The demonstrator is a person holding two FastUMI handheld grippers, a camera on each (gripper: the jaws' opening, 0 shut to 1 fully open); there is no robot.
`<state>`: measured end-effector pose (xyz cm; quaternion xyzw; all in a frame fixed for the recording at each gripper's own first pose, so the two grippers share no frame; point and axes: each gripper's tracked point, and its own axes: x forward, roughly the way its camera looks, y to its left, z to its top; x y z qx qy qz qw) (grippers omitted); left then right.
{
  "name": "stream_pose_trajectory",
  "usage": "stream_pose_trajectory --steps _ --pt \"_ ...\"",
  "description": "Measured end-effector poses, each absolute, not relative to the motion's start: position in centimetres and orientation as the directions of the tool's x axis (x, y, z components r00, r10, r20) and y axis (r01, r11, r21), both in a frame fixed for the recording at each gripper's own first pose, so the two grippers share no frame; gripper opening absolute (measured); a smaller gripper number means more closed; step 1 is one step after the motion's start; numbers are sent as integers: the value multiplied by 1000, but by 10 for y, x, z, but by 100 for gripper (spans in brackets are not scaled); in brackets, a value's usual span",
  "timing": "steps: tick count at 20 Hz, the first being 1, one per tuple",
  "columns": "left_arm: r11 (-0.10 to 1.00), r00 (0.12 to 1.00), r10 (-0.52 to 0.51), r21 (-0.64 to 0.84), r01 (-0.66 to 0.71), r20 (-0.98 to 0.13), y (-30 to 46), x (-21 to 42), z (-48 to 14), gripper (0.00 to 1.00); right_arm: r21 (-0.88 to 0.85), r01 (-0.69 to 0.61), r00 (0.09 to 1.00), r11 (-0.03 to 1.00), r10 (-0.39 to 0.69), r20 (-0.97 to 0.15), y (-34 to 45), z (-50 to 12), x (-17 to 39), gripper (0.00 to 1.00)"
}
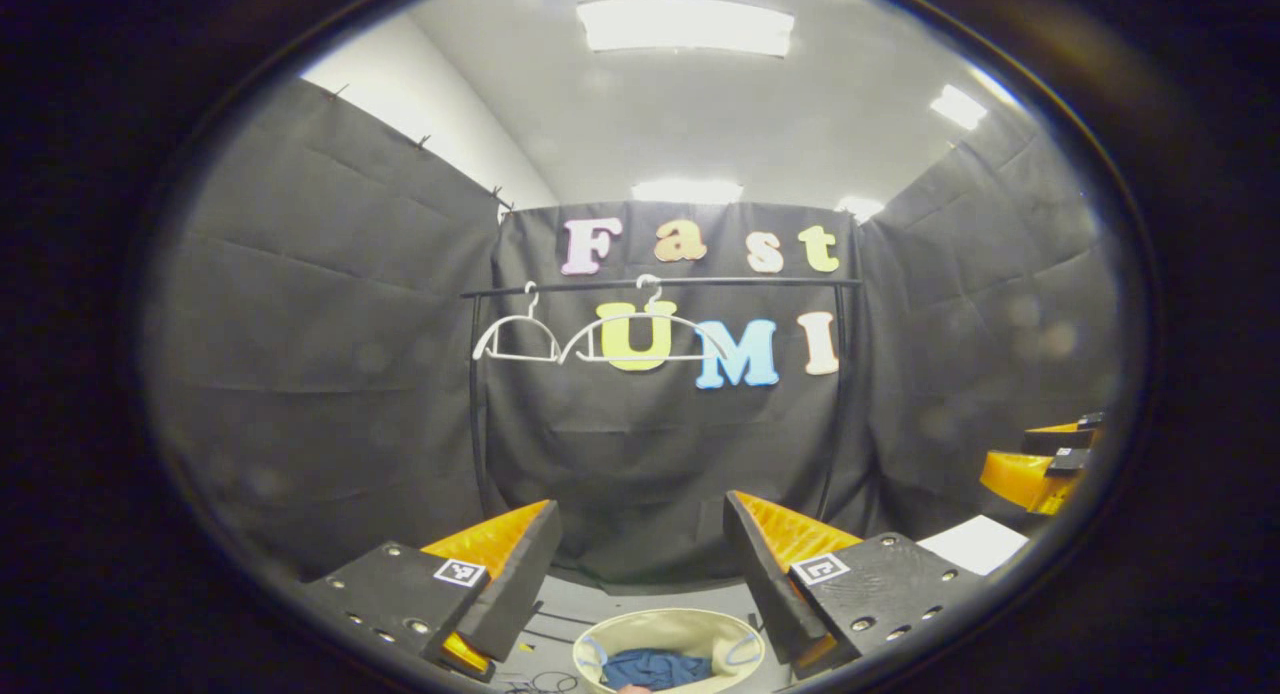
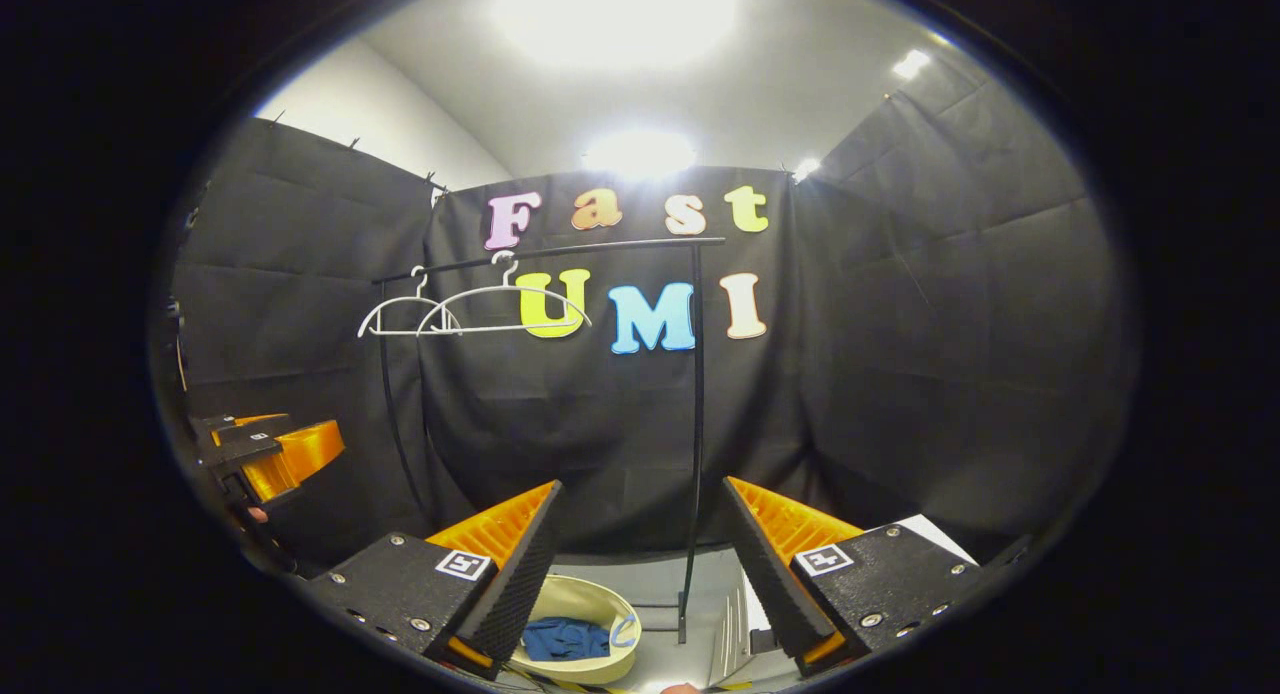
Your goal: Grasp the clothes on the hanger with both hands and then place them into the laundry hamper below.
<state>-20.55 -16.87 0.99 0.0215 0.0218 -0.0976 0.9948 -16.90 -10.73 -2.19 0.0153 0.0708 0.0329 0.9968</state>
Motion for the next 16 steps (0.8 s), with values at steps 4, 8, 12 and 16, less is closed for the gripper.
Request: stream_pose_trajectory --steps 4,8,12,16 --pt "979 980 -199 40 200 -30 -177 -211 20 94 39 -60 990 997 64 -123 -115 -18 -171 94" --pt "980 981 -195 35 195 -20 -181 -212 24 94 25 -60 991 998 63 -116 -120 -16 -170 94" --pt "981 982 -187 40 187 -2 -178 -213 32 94 18 -62 993 998 64 -101 -121 -10 -170 94" --pt "984 984 -176 43 175 12 -171 -218 38 94 16 -72 993 997 73 -96 -117 -8 -170 94"
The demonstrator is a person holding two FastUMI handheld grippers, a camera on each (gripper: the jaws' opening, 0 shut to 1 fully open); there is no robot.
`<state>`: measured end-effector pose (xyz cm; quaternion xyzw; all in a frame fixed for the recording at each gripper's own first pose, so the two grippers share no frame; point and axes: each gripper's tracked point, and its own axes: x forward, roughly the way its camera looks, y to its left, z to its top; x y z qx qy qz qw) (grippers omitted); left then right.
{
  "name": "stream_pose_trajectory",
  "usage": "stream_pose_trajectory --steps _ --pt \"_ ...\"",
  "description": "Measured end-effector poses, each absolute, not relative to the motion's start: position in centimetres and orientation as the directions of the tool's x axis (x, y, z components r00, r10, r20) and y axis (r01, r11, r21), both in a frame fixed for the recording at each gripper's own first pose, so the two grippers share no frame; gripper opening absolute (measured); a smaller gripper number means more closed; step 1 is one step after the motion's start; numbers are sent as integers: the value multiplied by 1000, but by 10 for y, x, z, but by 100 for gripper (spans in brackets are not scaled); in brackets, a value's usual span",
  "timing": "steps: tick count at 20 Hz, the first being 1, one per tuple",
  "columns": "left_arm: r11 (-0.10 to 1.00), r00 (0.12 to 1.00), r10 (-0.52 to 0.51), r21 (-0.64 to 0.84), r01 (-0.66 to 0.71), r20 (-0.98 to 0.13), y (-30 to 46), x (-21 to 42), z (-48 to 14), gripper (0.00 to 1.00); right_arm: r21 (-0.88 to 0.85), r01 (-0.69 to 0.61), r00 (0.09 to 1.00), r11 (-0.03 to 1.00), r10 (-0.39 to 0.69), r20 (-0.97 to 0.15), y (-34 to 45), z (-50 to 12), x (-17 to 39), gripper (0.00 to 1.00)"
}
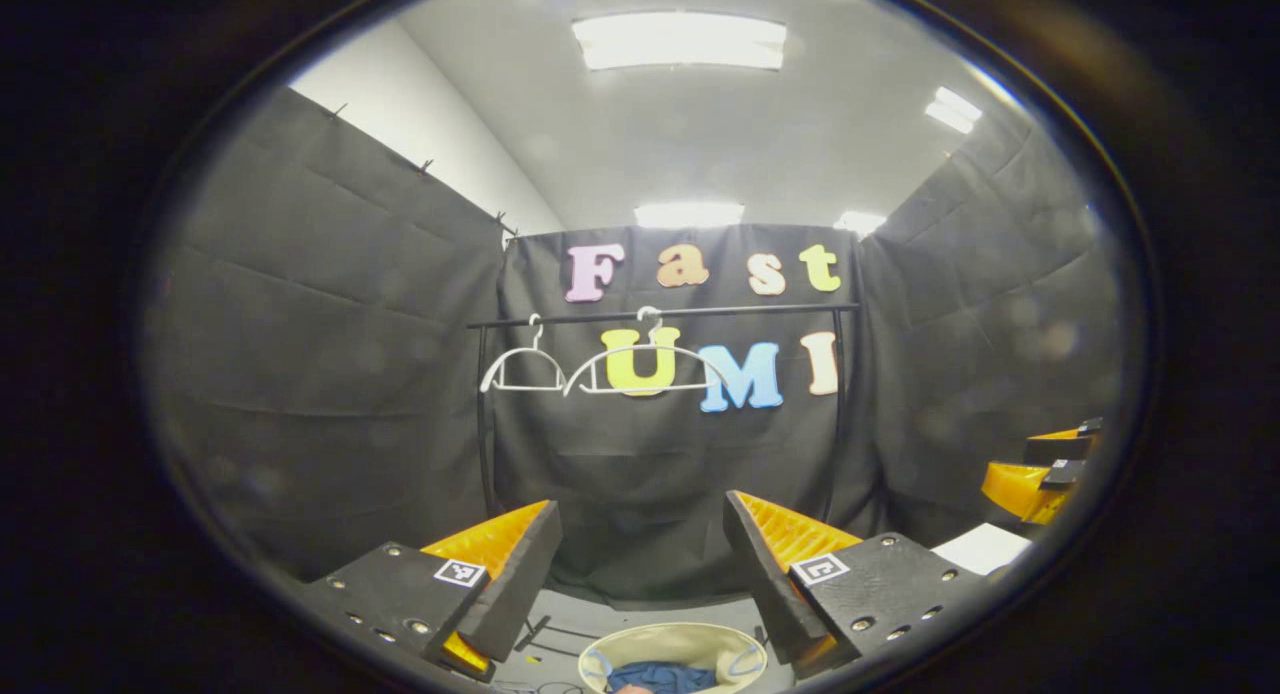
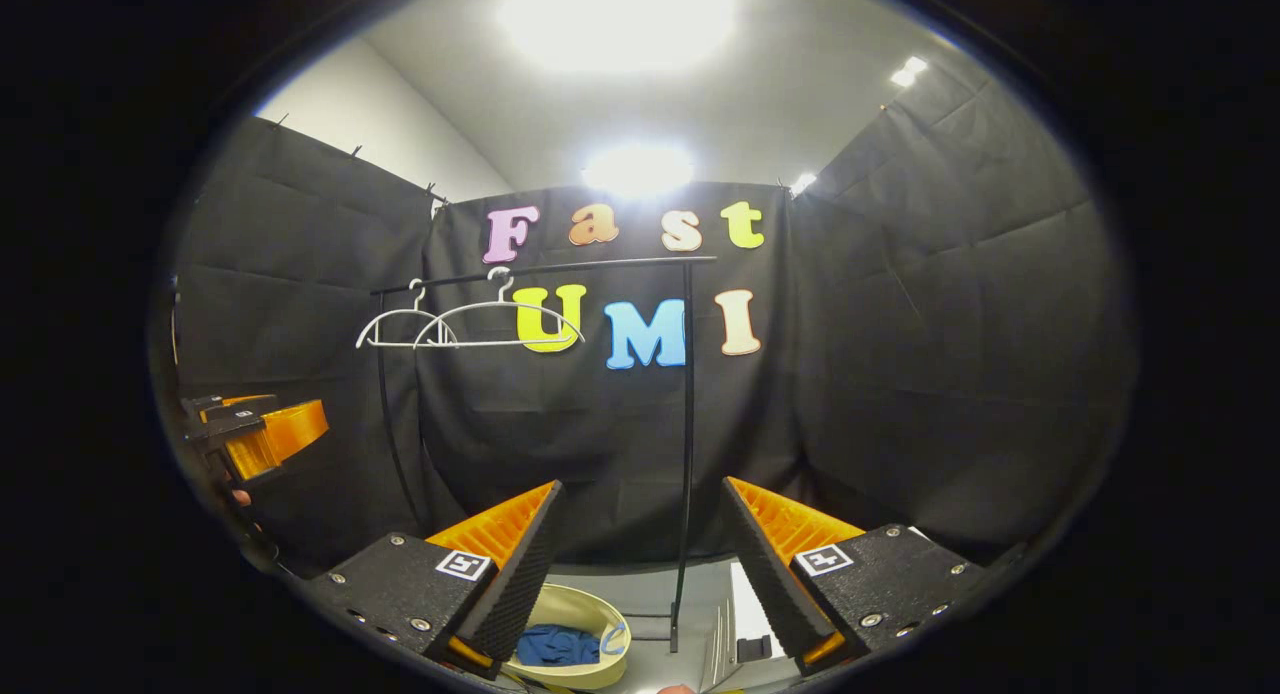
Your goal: Grasp the clothes on the hanger with both hands and then place them into the laundry hamper below.
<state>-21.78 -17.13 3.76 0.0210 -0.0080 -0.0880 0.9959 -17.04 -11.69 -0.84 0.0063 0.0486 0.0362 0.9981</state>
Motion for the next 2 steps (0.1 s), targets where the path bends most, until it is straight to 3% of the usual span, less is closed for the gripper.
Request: stream_pose_trajectory --steps 2 --pt "984 985 -173 40 173 12 -167 -217 37 95 20 -74 993 997 76 -95 -113 -8 -170 94"
